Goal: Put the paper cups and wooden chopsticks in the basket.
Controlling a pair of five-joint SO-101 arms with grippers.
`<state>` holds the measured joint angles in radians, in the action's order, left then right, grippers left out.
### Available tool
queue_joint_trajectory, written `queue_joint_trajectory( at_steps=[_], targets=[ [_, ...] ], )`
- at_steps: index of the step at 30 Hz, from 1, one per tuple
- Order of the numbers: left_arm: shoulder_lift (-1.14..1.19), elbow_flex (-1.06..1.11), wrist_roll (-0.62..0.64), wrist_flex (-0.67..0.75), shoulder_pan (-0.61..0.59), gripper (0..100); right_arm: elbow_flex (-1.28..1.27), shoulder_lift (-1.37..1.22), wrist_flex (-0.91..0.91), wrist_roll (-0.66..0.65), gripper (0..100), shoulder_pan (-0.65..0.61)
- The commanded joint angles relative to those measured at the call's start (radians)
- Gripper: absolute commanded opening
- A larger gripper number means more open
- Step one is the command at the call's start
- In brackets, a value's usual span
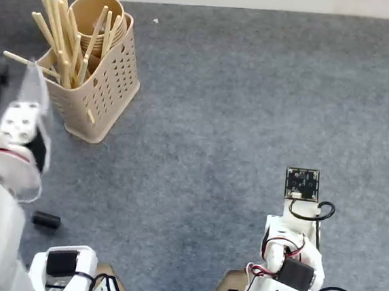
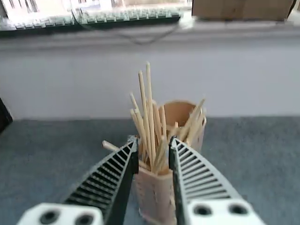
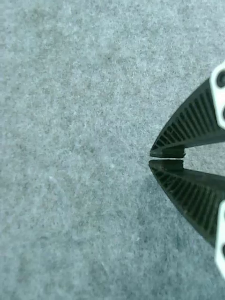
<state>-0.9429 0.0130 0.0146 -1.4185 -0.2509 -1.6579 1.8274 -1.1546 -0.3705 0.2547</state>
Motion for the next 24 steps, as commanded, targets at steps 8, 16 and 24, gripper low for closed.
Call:
queue_joint_trajectory(
  at_steps=[8, 16, 24],
  targets=[
    [-0.326, 0.854, -0.002, 0.18, -0.005, 13, -0.122, 0.007, 0.019, -0.003, 2.7, -0.096],
    [-0.906, 1.469, -0.044, 0.433, 0.001, 13, -0.162, 0.007, 0.019, -0.003, 2.7, -0.147],
    [-0.814, 1.687, -0.084, 0.608, 0.001, 13, -0.162, 0.007, 0.019, -0.003, 2.7, -0.148]
  ],
)
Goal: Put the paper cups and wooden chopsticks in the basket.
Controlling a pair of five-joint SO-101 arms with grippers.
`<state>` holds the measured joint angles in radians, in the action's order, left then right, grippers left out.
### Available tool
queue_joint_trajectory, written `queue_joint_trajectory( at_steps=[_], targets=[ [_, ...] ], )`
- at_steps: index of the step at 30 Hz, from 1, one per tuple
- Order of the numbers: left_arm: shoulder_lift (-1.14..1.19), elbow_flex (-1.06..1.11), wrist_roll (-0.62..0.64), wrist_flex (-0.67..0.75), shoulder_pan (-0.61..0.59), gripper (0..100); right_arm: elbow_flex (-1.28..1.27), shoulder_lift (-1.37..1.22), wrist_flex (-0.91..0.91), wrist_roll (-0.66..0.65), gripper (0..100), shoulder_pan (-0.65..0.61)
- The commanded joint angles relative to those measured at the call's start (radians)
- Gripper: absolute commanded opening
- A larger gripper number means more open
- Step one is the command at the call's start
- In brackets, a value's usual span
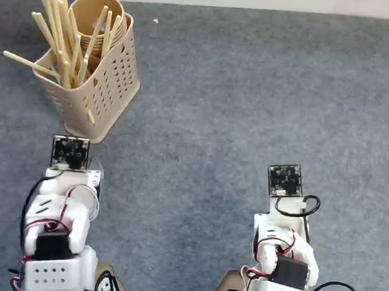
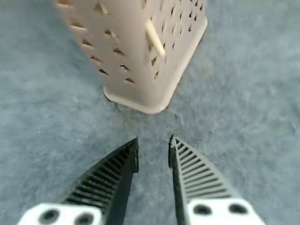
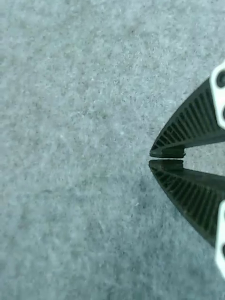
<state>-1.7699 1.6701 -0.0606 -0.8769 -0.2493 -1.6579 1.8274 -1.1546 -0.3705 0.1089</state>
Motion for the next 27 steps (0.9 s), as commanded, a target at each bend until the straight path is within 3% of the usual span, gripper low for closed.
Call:
queue_joint_trajectory(
  at_steps=[1, 23, 27],
  targets=[
    [0.007, 0.027, -0.009, 0.063, -0.001, 13, -0.162, 0.007, 0.016, -0.003, 2.7, -0.002],
    [0.007, 0.027, -0.009, -0.196, -0.001, 13, -0.162, 0.005, 0.01, -0.009, 2.7, 0.001],
    [0.01, 0.027, -0.009, -0.31, -0.002, 13, -0.162, 0.005, 0.01, -0.009, 2.7, 0.001]
  ],
)
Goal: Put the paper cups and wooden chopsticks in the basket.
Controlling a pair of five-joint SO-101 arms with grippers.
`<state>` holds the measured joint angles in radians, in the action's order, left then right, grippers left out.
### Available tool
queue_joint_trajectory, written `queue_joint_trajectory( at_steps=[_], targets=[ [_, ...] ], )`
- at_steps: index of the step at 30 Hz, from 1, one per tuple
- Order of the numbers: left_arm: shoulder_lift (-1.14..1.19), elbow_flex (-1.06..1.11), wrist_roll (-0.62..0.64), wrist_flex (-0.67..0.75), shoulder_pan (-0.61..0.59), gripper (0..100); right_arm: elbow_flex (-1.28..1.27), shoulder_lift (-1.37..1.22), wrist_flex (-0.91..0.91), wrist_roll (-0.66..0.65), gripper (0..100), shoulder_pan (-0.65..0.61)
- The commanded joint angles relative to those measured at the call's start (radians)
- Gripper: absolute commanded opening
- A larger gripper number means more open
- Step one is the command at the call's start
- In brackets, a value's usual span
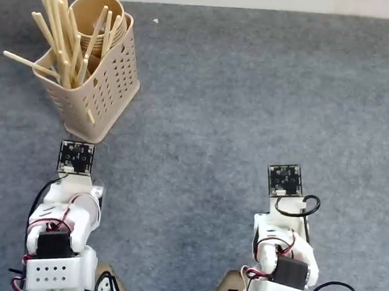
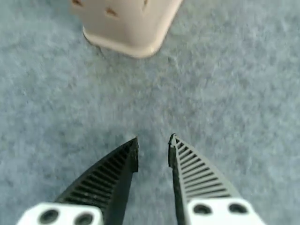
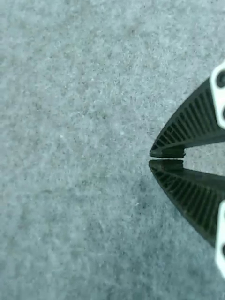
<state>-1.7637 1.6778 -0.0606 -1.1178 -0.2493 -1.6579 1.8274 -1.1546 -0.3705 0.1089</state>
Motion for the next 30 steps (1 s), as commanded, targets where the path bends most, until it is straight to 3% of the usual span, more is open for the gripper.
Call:
queue_joint_trajectory(
  at_steps=[1, 4, 30],
  targets=[
    [0.001, 0.019, -0.009, -0.103, -0.005, 13, -0.162, 0.005, 0.01, -0.009, 2.7, 0.001],
    [-0.004, 0.019, -0.009, -0.16, -0.007, 13, -0.162, 0.005, 0.01, -0.009, 2.7, 0.001],
    [-0.004, 0.019, -0.009, -0.164, -0.007, 13, -0.162, 0.005, 0.01, -0.009, 2.7, 0.001]
  ],
)
